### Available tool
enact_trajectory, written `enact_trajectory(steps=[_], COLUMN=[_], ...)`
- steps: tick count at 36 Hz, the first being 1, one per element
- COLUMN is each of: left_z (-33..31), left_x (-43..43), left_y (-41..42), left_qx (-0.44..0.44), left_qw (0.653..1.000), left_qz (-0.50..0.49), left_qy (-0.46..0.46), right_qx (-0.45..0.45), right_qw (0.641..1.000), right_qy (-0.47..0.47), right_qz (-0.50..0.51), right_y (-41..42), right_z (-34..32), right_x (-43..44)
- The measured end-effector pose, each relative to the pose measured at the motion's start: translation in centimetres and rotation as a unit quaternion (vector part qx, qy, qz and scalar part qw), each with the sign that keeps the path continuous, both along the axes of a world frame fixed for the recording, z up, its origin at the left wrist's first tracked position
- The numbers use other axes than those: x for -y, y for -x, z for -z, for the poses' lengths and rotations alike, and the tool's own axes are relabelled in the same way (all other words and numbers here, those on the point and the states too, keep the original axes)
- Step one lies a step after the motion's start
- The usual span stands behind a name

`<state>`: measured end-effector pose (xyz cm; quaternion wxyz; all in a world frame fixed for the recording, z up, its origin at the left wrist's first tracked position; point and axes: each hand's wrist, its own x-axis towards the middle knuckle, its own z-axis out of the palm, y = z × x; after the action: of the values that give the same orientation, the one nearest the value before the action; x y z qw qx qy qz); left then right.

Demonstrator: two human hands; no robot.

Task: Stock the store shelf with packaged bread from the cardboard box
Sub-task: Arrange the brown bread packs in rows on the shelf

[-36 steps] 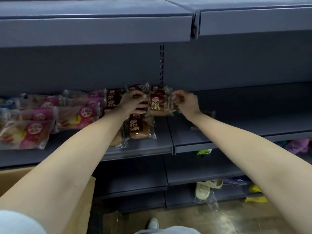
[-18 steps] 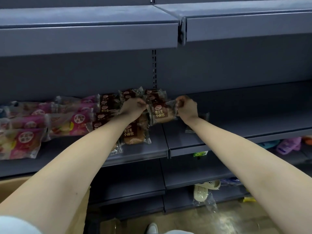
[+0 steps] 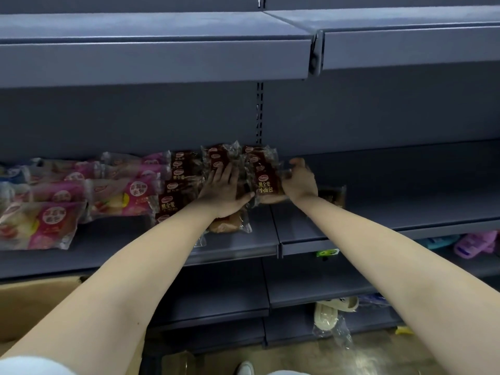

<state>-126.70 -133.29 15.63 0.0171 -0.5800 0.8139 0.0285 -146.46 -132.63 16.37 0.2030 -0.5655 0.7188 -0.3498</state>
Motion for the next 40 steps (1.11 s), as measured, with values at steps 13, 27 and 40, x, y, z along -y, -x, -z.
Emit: enact_trajectory(steps=[13,27,40], left_z=[1.0,1.2,0.9], left_x=[-0.4,-0.6,-0.3], left_y=[0.0,0.0,-0.1], left_qx=[-0.036,-0.054,-0.046], left_qw=[0.999,0.998,0.999], left_qz=[-0.015,-0.018,-0.016], left_qy=[0.013,0.029,0.014], right_qx=[-0.197,-0.153,-0.107], right_qw=[0.973,0.985,0.992], right_qy=[-0.031,-0.023,-0.027], right_qz=[-0.115,-0.08,-0.064], right_y=[-2.7,-4.5,-5.2], right_z=[3.0,4.0,4.0], right_x=[-1.4,-0.9,-0.9])
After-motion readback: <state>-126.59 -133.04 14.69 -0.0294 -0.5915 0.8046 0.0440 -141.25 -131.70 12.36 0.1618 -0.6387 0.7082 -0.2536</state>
